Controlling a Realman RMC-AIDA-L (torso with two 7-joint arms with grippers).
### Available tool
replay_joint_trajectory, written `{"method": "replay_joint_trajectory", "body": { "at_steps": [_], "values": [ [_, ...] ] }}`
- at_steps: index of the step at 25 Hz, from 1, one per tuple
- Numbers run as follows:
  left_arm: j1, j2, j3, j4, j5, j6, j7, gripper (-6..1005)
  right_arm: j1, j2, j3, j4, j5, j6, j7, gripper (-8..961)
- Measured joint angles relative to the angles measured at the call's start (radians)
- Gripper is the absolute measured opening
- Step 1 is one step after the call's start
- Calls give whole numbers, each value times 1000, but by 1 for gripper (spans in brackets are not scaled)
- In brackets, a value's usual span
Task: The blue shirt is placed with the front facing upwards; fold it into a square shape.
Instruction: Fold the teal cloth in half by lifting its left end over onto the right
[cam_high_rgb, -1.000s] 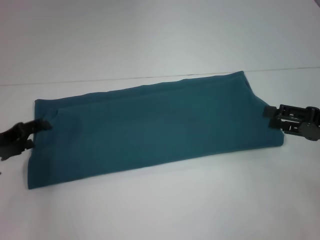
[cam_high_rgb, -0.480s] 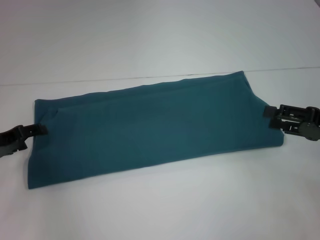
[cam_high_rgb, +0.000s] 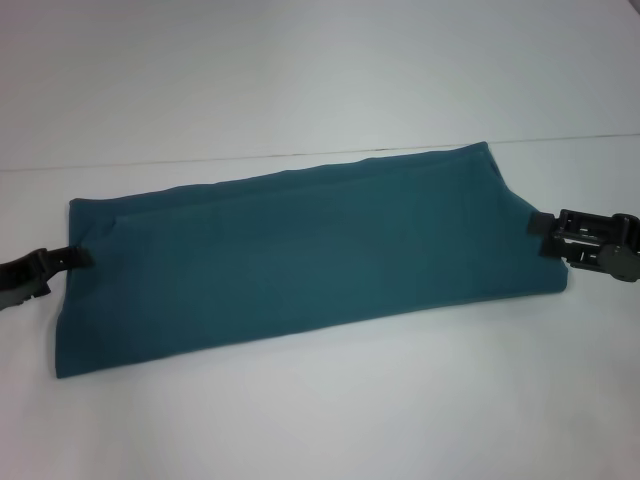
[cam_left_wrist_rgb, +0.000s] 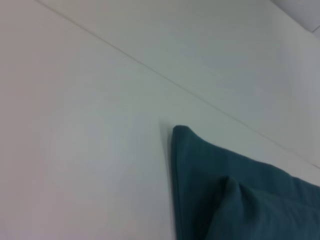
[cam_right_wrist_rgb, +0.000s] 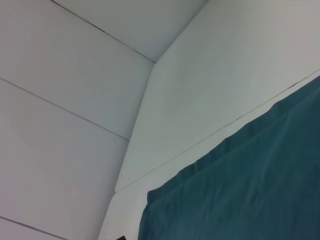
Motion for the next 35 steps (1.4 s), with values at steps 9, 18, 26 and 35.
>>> {"method": "replay_joint_trajectory", "body": {
  "at_steps": [9, 18, 26, 35],
  "values": [
    [-4, 0, 32, -7, 3, -1, 0, 847, -1, 0, 2, 0, 0, 0, 0, 659],
    [-6, 0, 48, -20, 5, -5, 0, 846, -2, 0, 4, 0, 0, 0, 0, 656],
    [-20, -3, 67, -39, 4, 3, 0, 831, -3, 0, 4, 0, 0, 0, -1, 652],
    [-54, -22, 102, -38, 5, 55, -2, 814, -4, 0, 5, 0, 0, 0, -4, 649]
  ]
}}
